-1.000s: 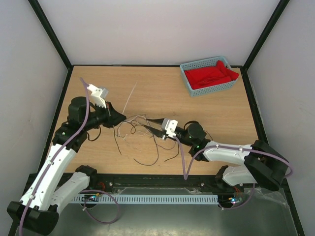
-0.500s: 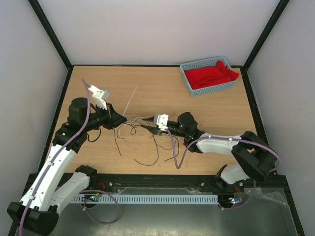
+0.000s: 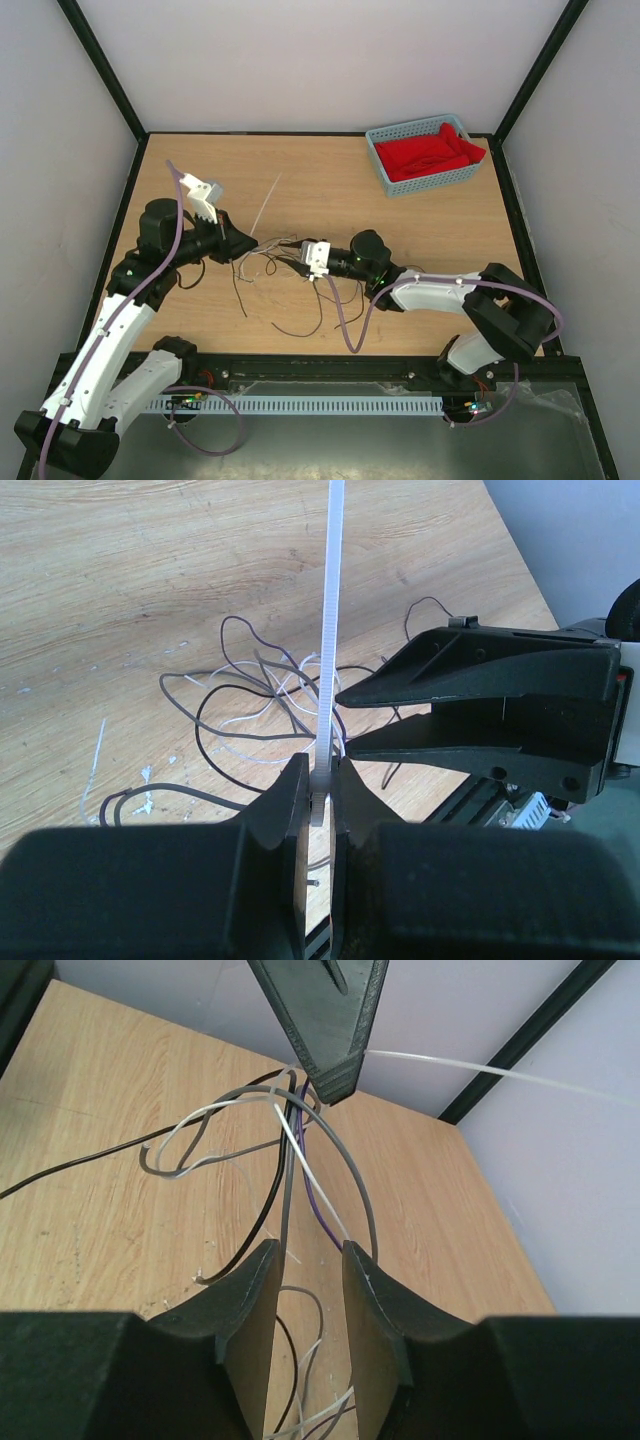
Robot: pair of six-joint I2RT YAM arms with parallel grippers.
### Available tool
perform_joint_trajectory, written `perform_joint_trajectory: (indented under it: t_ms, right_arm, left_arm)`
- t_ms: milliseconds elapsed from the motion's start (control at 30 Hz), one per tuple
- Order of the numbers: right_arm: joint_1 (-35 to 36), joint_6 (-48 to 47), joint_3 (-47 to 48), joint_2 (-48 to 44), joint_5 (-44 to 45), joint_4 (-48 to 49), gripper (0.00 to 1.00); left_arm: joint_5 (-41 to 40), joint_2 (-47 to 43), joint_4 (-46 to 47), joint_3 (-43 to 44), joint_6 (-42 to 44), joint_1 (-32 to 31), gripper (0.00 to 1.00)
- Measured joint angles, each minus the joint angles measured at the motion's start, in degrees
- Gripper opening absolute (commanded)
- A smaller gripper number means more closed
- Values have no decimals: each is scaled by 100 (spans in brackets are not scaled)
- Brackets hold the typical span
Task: Zip-tie the wires
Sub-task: Adjust the cable at the center of the board.
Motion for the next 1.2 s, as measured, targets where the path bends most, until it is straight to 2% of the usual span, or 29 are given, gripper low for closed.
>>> perform_joint_trajectory:
  t_ms: [400,567,800,967,1200]
  right_arm:
    - [39,-372,177,122,254,-96,37]
    - [70,-433,205,186,275,-188,29]
    - [85,-459,229,195,302,-214,7]
    - [101,-457,229,192,319,-229,0]
    - [101,-459,229,170,361,-358,0]
  left_arm:
    - [48,4,0,-2,-4,0,0]
    - [79,4,0,-2,-7,0,0]
    - [87,9,0,-2,-9,0,0]
    - [85,22,0,-9,-9,0,0]
    - [83,127,0,-11,-7,0,0]
